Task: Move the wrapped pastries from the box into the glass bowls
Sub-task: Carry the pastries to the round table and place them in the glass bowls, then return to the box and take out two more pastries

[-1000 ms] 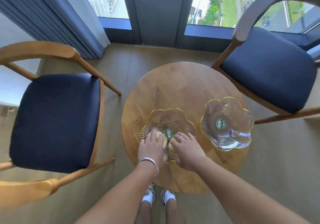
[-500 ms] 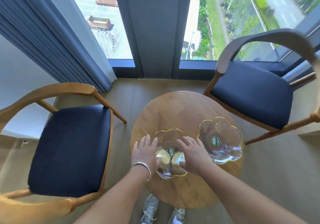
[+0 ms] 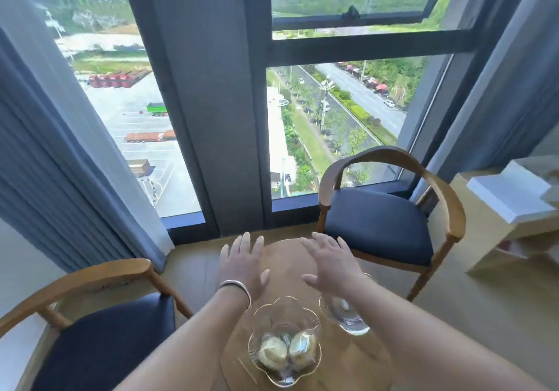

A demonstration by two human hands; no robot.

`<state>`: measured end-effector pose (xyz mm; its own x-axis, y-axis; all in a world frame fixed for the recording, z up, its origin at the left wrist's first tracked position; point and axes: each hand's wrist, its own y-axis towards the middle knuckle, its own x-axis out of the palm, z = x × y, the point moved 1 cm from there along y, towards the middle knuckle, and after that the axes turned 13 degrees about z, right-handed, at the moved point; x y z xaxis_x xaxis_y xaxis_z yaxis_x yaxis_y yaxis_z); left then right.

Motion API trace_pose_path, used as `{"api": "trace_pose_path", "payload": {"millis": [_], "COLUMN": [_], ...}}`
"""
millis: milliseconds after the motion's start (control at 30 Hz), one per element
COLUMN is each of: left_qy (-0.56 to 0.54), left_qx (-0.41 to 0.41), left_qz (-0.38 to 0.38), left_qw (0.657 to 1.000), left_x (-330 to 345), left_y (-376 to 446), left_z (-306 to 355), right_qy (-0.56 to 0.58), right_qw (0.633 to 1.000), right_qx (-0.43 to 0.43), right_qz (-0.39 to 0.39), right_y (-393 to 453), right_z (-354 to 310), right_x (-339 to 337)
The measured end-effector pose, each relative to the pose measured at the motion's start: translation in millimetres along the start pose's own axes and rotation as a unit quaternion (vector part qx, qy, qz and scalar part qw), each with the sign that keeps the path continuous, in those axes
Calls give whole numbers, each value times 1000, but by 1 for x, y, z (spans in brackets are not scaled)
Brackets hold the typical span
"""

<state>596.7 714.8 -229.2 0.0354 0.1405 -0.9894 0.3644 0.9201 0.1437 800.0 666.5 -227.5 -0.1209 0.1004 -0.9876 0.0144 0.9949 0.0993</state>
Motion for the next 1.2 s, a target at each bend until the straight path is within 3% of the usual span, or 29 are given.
{"api": "trace_pose_path", "payload": {"millis": [200,367,733,933,1200], "left_qy": [-19,-43,-103,-113,-108], "left_qx": [102,220,454,515,540], "left_qz": [52,63,49,45,45], "left_qw": [993,973,883,848,833], "left_x": [-27,-31,-32,-26,-30], "left_y": [23,25,-34,-58,-77], "left_z": [61,148,369,447,536], "right_qy": [-24,-42,-101,-98,-86], "right_qw": [994,972,866,828,815], "right_qx": [94,217,486,550,569], "right_qz": [60,85,49,41,62], "right_y": [-41,-109,-312,-380,-428], "right_z": [52,106,215,250,308], "right_x": [-41,-68,-90,-90,-96]}}
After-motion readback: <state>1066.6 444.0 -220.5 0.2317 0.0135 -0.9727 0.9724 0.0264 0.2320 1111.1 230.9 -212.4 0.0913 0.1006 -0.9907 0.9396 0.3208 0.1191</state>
